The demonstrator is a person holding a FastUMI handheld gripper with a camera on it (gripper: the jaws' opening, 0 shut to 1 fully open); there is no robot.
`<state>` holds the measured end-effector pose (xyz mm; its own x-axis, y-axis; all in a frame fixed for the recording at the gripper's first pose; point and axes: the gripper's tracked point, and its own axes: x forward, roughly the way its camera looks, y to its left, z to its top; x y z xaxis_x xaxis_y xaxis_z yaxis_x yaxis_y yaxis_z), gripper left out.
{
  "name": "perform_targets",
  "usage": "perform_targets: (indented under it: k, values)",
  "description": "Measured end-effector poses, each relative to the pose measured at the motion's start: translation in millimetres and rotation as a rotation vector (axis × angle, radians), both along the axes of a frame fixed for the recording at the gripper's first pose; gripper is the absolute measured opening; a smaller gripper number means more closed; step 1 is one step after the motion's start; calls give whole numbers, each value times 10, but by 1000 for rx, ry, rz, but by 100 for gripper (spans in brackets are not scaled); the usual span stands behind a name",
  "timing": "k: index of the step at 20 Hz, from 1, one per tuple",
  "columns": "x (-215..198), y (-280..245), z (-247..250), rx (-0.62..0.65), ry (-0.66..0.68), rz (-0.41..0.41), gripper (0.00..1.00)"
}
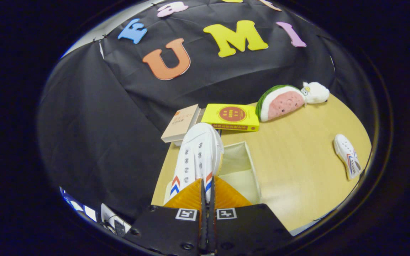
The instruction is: Open the storage box then place both shoes into the box .Put the left shoe in first, then the right shoe, with the right side of both shoes facing outward in a uniform manner.
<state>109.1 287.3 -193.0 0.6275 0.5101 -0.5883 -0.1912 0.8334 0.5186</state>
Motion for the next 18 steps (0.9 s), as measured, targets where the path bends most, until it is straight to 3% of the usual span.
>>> perform_targets:
  k: [8,15,18]
  values:
    - [-29,433,-766,-44,124,-8,6]
    - [31,578,-1040,-130,174,2,6]
    - [-4,644,-1093,-127,195,31,16]
